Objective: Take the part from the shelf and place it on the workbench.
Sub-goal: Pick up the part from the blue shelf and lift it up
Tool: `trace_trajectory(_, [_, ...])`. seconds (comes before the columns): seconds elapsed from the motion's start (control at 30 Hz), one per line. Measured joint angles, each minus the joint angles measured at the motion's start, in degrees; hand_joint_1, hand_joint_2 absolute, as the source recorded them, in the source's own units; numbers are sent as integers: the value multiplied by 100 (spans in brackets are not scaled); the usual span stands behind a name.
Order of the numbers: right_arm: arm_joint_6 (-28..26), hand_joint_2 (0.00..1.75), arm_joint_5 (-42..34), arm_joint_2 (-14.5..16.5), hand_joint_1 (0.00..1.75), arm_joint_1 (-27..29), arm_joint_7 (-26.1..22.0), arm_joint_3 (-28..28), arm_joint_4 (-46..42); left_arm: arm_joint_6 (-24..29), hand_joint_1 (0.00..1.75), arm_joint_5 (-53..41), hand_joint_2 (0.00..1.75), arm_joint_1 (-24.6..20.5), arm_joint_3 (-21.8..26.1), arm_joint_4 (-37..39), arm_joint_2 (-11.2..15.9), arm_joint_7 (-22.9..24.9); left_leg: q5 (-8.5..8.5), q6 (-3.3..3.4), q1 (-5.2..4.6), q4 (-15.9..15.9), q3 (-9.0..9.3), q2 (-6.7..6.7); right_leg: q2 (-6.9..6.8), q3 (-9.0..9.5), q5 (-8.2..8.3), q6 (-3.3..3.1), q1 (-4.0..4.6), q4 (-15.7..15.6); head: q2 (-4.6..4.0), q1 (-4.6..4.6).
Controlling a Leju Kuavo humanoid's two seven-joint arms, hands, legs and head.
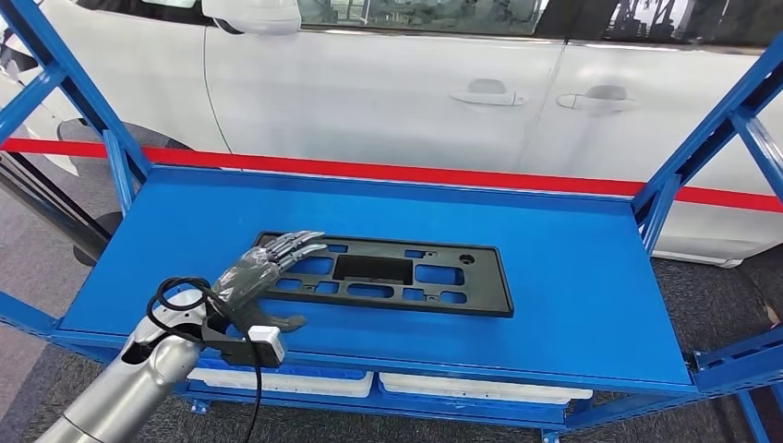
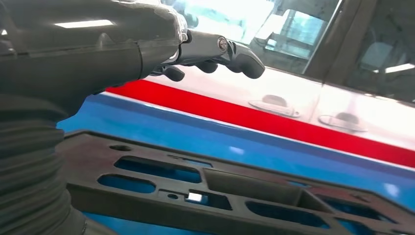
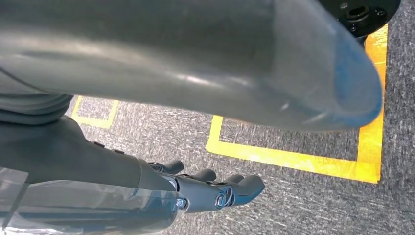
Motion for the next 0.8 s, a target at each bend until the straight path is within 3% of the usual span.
trace_trajectory(0.27, [3,0,21,-1,0,-24,23,59,0,380,0,-631,175,-209,-224,390,-42,241,0,-1,1,-1,2,5,3,-12,-4,14,12,11,0,0])
trace_trajectory(0.8, [31,0,114,0,0,-82,95,148,0,783,0,-1375,175,-845,-688,1738,-484,618,2,-3,9,-1,2,6,6,-17,-4,13,15,23,0,0])
